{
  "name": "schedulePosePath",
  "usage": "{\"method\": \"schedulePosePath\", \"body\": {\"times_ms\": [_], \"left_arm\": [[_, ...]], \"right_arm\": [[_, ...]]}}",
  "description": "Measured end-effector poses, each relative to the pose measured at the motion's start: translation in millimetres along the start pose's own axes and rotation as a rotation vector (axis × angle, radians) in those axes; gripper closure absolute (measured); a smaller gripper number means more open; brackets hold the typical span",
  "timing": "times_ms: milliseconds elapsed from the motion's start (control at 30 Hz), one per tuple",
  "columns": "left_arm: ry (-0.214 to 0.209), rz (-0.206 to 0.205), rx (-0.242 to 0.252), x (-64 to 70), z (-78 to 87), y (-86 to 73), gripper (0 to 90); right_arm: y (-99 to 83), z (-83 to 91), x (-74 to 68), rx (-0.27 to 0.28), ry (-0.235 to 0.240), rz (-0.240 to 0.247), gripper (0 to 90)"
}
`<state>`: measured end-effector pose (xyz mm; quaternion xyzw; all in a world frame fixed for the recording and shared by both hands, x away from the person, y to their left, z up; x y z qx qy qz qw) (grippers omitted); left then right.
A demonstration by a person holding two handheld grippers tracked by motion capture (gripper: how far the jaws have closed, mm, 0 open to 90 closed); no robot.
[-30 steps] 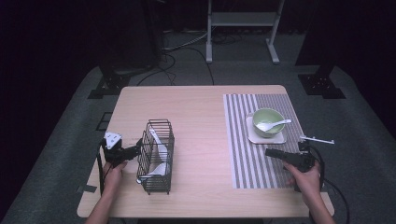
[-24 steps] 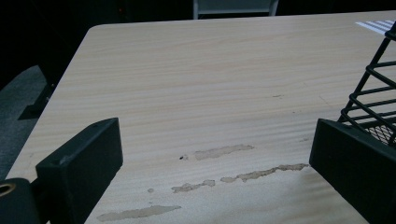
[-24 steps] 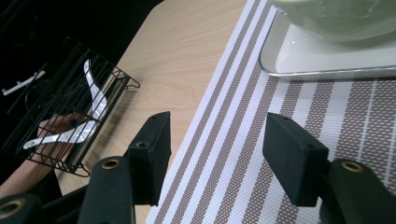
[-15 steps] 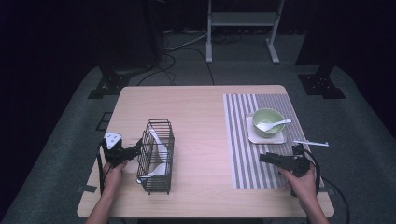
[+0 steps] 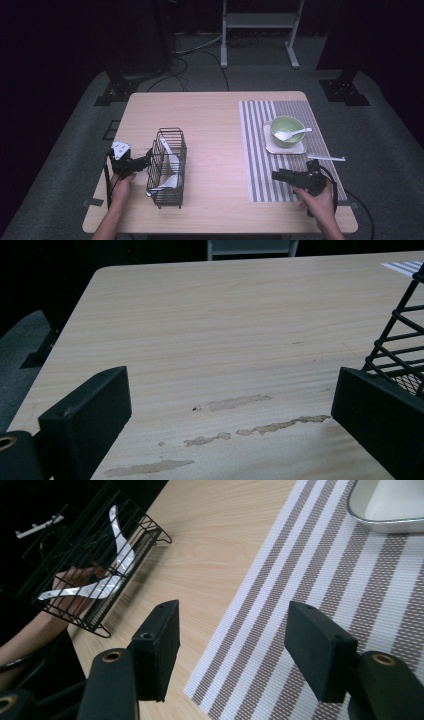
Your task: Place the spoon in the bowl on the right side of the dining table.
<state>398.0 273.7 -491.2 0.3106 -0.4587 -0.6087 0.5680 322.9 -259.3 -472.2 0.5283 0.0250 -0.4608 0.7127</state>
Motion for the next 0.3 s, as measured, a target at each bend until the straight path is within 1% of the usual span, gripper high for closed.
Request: {"method": "schedulePosePath", "body": {"times_ms": [67, 133, 233, 300], "left_arm": [[0.0, 0.001, 0.0, -0.1, -0.1, 0.0, 1.6], [0.0, 0.002, 0.0, -0.2, -0.1, 0.0, 1.6], [-0.003, 0.009, -0.001, -0.5, -0.4, 0.1, 1.6], [-0.001, 0.009, 0.002, -1.2, -0.8, 0.5, 1.6]], "right_arm": [[-1.3, -1.7, -1.1, -0.002, -0.007, 0.011, 38.0], [-3.1, -3.2, -1.1, 0.007, 0.004, 0.006, 37.8], [-7.8, -4.1, -2.0, 0.002, -0.002, 0.021, 37.6], [-10.1, -3.6, -2.4, 0.003, -0.001, 0.022, 37.6]]}}
Point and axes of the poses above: each handheld gripper's, and its own axes: z roughly backward along the jaws, y roughly out of its top, x roughly to its right, the point moved 4 cm from there along -z, roughly forward along the jaws, and after that the axes turned 9 degrees about z, right-handed, at the moved point
